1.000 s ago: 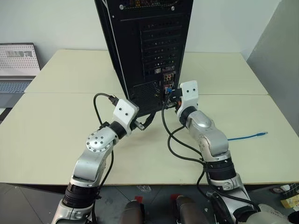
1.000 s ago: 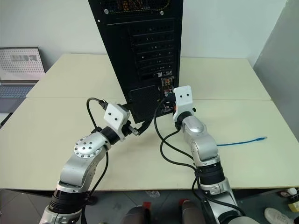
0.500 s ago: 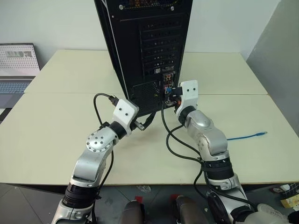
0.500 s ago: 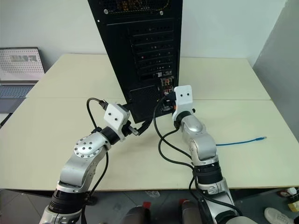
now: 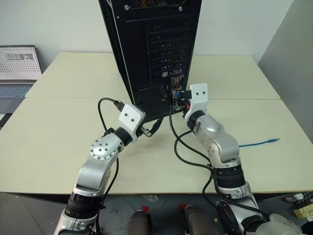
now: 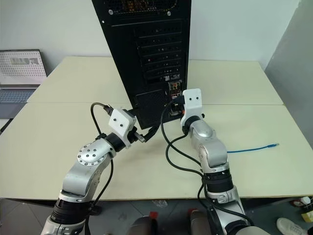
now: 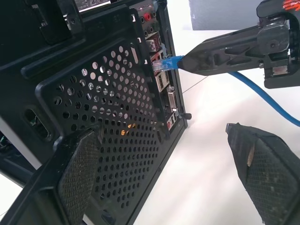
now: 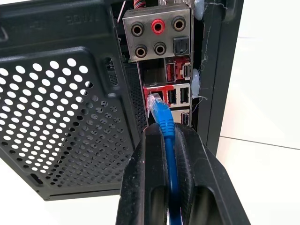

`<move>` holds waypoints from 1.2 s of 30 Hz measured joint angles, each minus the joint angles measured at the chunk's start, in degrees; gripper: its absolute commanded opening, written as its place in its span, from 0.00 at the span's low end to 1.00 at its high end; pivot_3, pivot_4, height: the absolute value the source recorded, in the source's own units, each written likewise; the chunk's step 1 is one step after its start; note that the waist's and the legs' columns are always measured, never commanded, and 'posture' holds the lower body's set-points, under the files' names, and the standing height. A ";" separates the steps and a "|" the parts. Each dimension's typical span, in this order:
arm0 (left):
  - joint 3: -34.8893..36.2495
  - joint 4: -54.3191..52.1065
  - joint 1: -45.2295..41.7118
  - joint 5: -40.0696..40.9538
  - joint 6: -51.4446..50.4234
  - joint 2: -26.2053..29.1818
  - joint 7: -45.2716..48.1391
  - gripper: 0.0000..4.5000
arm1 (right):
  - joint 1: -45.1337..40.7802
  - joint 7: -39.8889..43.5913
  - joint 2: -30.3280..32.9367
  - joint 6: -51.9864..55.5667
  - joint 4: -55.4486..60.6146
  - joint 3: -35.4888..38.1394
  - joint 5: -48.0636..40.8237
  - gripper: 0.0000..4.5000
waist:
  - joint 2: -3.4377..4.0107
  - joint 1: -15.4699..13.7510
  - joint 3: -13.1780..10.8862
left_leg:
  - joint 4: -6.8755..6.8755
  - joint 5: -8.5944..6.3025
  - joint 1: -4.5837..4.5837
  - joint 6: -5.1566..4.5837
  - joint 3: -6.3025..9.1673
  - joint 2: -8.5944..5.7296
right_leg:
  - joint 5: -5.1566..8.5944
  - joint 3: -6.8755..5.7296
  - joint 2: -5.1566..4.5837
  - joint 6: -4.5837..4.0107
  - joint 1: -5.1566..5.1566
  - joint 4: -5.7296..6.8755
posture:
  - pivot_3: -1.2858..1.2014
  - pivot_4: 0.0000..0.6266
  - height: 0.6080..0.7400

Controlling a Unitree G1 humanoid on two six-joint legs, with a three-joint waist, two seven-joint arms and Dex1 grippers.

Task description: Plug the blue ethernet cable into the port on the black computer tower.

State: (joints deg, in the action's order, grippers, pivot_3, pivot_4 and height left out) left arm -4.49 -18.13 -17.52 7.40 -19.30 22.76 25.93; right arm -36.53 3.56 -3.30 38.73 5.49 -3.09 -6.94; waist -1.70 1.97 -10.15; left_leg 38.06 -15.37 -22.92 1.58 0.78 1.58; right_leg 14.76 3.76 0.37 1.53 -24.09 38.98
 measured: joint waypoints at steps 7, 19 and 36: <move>-0.01 0.00 0.42 -0.60 0.02 0.08 0.14 0.99 | 1.23 2.72 1.54 3.14 3.62 -1.99 -0.98 0.00 | 0.00 0.01 0.00 | -0.04 0.00 0.00 0.00 -0.01 0.00 | 0.00 0.01 0.00 0.00 -0.01 -0.02 | 0.52 0.24 1.00; -0.01 0.00 0.47 -1.04 0.20 0.08 1.00 0.99 | 1.58 1.36 1.29 1.89 3.59 -2.66 0.00 0.00 | 0.00 -0.05 0.00 | -0.04 0.00 -0.01 0.00 0.00 -0.01 | 0.00 0.00 -0.01 0.00 -0.01 -0.03 | 0.52 0.24 1.00; -0.05 0.00 0.73 -1.12 0.90 0.04 1.03 0.99 | 1.66 1.68 2.85 3.09 4.69 -2.66 0.47 0.00 | 0.00 -0.13 0.00 | -0.04 0.00 -0.03 0.00 0.01 -0.05 | 0.01 -0.01 -0.04 0.00 0.00 -0.04 | 0.52 0.24 1.00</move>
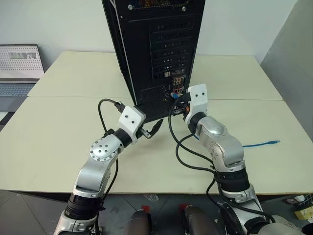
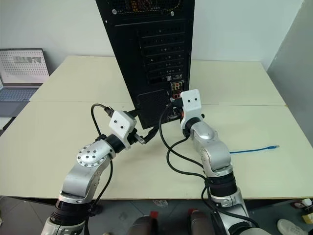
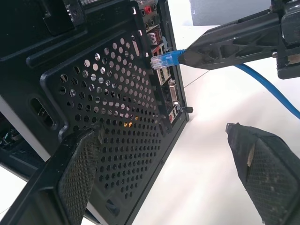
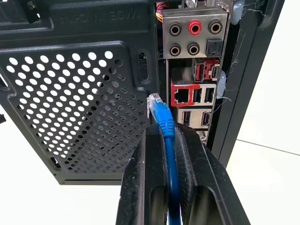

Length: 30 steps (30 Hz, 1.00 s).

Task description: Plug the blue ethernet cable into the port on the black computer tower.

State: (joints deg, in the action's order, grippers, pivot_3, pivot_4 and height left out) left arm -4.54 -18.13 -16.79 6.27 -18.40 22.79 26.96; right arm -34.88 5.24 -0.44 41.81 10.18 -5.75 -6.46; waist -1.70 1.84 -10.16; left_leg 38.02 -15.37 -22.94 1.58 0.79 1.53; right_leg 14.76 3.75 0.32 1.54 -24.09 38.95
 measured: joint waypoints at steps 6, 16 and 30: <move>0.00 0.00 0.00 -0.01 0.06 0.01 0.10 0.99 | 0.00 -0.27 0.05 -0.12 -0.06 -0.01 0.22 0.00 | 0.00 -0.04 0.00 | 0.00 0.00 0.00 0.00 0.01 0.00 | 0.00 -0.01 0.00 0.00 0.00 0.00 | 0.52 0.24 1.00; 0.01 0.00 0.00 -0.16 0.11 0.18 0.14 0.99 | 2.58 3.57 4.45 5.56 6.83 4.04 -4.15 0.00 | 0.00 0.10 0.00 | -0.02 0.00 -0.01 -0.01 0.02 0.02 | 0.00 -0.02 0.01 0.00 -0.01 -0.02 | 0.52 0.24 1.00; -0.01 0.01 -0.01 -0.16 0.14 0.28 1.11 0.99 | 1.61 1.75 2.85 5.90 6.98 2.25 -3.96 0.00 | 0.00 0.51 0.00 | -0.03 0.00 0.00 -0.01 0.02 0.05 | 0.01 0.00 0.06 0.00 -0.02 -0.01 | 0.52 0.24 1.00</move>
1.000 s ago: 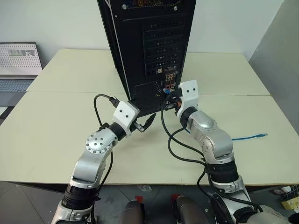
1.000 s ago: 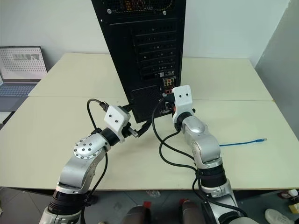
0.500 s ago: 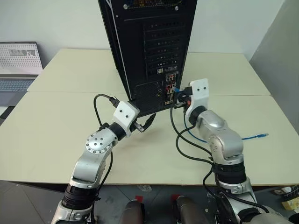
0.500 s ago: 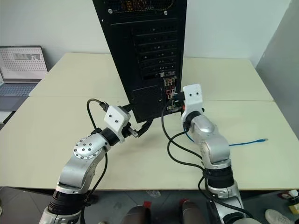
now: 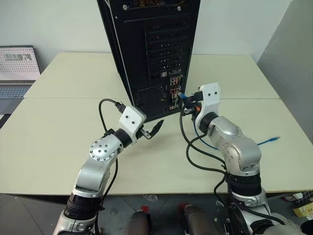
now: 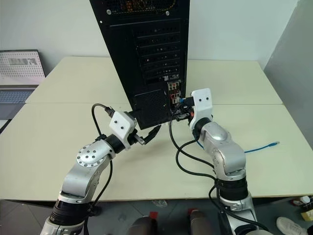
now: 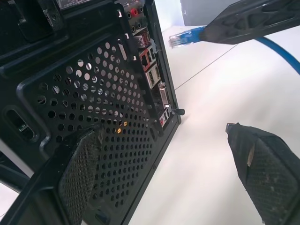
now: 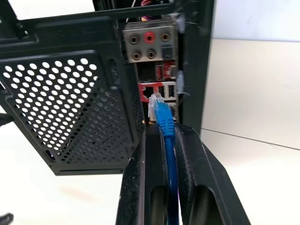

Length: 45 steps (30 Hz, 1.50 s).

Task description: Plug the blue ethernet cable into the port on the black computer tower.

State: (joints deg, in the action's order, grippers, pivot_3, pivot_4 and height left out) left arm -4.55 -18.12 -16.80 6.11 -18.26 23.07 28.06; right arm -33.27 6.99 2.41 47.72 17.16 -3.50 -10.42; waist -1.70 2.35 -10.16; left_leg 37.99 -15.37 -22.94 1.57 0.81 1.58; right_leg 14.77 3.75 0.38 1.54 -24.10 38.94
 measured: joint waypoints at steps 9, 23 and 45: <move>0.02 0.01 -0.03 -0.01 0.00 -0.25 -0.12 0.99 | -1.86 -2.56 -2.59 -4.73 -4.77 -1.42 2.80 0.00 | 0.00 -0.04 0.00 | 0.00 0.00 0.00 0.00 0.00 -0.01 | 0.00 0.00 -0.01 0.00 0.00 0.00 | 0.52 0.24 1.00; 0.02 0.01 -0.03 -0.17 0.00 -0.27 -0.41 0.99 | -2.44 -3.31 -3.91 -7.51 -8.41 -2.20 4.61 0.00 | 0.00 -0.04 0.00 | 0.00 0.00 0.00 0.00 0.00 0.00 | 0.00 -0.01 -0.01 0.00 0.00 0.00 | 0.52 0.24 1.00; 0.02 0.01 -0.03 -0.19 0.00 -0.28 -0.44 0.99 | -3.23 -3.34 -4.33 -8.66 -10.71 -2.19 4.84 0.00 | 0.00 -0.04 0.00 | 0.00 0.00 0.00 0.00 0.00 0.00 | 0.00 0.00 -0.01 0.00 0.00 0.00 | 0.52 0.24 1.00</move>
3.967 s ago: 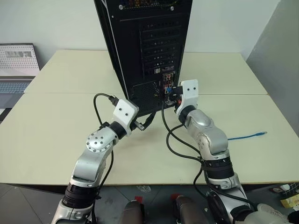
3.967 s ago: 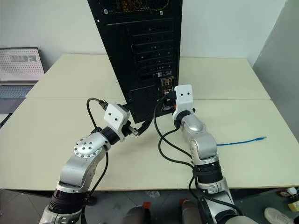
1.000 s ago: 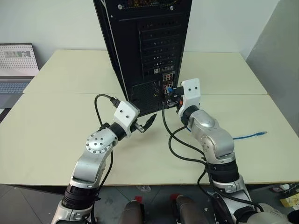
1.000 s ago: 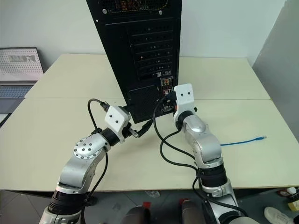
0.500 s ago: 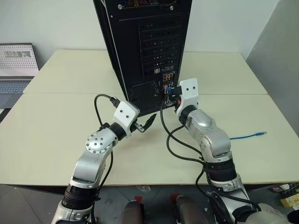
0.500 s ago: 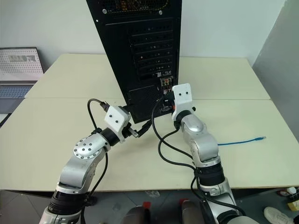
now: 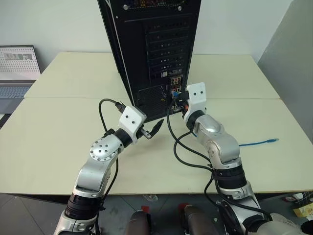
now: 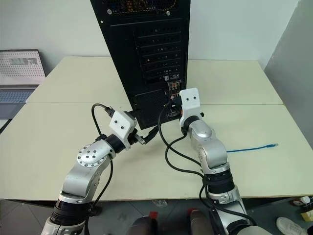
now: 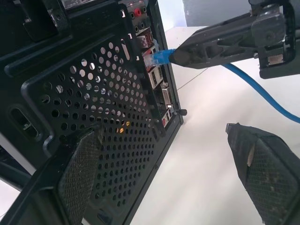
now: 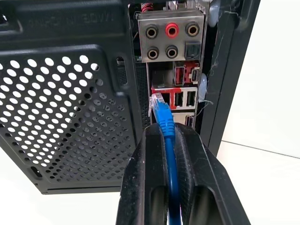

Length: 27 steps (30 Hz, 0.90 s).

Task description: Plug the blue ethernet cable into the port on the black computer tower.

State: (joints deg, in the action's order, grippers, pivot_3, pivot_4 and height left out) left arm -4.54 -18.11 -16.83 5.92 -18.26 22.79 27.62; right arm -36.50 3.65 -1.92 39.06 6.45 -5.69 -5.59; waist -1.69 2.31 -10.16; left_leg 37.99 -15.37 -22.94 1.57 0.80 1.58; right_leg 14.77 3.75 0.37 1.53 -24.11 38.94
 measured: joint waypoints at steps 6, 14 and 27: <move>0.00 0.00 0.00 0.00 0.00 0.00 0.01 0.99 | 0.00 -0.27 -0.05 -0.51 -0.01 0.03 0.31 0.00 | 0.00 -0.01 0.00 | 0.00 0.00 0.00 0.00 0.00 0.00 | 0.00 0.00 0.00 0.00 0.00 0.00 | 0.52 0.24 1.00; 0.00 0.00 0.00 0.00 0.00 0.00 0.01 0.99 | 0.00 -1.18 -0.09 -0.80 -0.20 0.04 0.41 0.00 | 0.00 0.00 0.00 | 0.00 0.00 0.00 0.00 0.00 0.00 | 0.00 0.00 0.00 0.00 0.00 0.00 | 0.52 0.24 1.00; 0.00 0.00 0.00 -0.01 0.00 0.00 0.01 0.99 | 0.00 -1.15 -0.21 -1.12 -1.07 -0.66 1.15 0.00 | 0.00 0.02 0.00 | 0.00 0.00 0.01 0.00 0.00 0.00 | 0.00 0.00 0.00 0.00 0.00 0.00 | 0.52 0.24 1.00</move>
State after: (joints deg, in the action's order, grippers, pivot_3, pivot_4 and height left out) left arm -4.54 -18.11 -16.83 5.91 -18.27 22.79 27.64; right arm -36.50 2.49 -2.14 37.94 5.38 -6.35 -4.43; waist -1.69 2.33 -10.16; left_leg 37.98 -15.37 -22.94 1.57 0.80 1.58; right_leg 14.77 3.74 0.37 1.53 -24.11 38.94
